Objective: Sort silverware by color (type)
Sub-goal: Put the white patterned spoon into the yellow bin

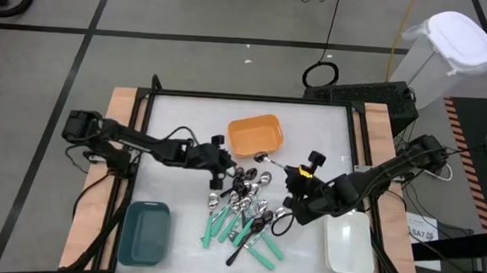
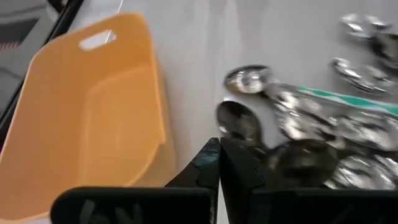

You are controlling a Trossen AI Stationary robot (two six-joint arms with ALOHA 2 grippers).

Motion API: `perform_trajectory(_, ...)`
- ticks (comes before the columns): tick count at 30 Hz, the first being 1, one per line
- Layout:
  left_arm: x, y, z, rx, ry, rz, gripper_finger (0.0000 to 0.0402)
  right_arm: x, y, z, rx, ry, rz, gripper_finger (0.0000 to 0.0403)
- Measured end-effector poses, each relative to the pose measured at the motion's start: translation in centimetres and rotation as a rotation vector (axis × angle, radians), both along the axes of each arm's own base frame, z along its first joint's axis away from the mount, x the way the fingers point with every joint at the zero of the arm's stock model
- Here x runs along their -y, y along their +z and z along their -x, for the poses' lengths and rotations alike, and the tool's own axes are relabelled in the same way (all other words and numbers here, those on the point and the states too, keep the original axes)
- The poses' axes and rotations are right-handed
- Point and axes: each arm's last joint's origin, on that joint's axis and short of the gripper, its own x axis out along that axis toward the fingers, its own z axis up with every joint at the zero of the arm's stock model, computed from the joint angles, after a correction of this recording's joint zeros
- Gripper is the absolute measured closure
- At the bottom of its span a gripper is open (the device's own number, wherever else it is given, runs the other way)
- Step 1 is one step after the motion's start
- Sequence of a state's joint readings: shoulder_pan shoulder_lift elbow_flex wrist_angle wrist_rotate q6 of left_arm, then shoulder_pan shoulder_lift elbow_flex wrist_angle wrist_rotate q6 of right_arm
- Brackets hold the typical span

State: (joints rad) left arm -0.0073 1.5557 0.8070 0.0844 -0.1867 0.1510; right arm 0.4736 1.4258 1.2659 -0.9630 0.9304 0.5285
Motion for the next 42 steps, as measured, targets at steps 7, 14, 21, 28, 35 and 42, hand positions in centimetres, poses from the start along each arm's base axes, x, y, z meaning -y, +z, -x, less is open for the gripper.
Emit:
perform_trajectory(7, -1.4, -2.5, -2.3, -0.089, 0.040, -0.003, 0.0387, 0.4, -1.4, 0.4, -0.037, -0.016, 0.058, 0.0374)
perform_trajectory(14, -2.0, -3.1, -2.9, -0.177, 0.093, -0.050, 0.0387, 0.5, -2.5, 0.7, -0.036, -0.046, 0.046, 0.0372)
perform_trajectory(21, -3.1, -2.9, -2.5, -0.221, 0.189, -0.139, 0.0387, 0.5, -2.5, 0.7, -0.031, -0.045, 0.044, 0.0373)
perform_trajectory(28, -4.3, -3.3, -1.8, -0.285, 0.233, -0.124, 0.0387, 0.6, -2.4, 0.5, -0.032, -0.039, 0.043, 0.0373)
perform_trajectory(35, -4.4, -2.3, -0.6, -0.327, 0.309, -0.117, 0.0387, 1.1, -2.5, 0.3, -0.053, -0.045, 0.022, 0.0373)
perform_trajectory(42, -3.4, 0.9, 0.6, -0.244, 0.318, -0.087, 0.0387, 2.4, -2.5, -0.7, -0.104, -0.016, -0.014, 0.0372)
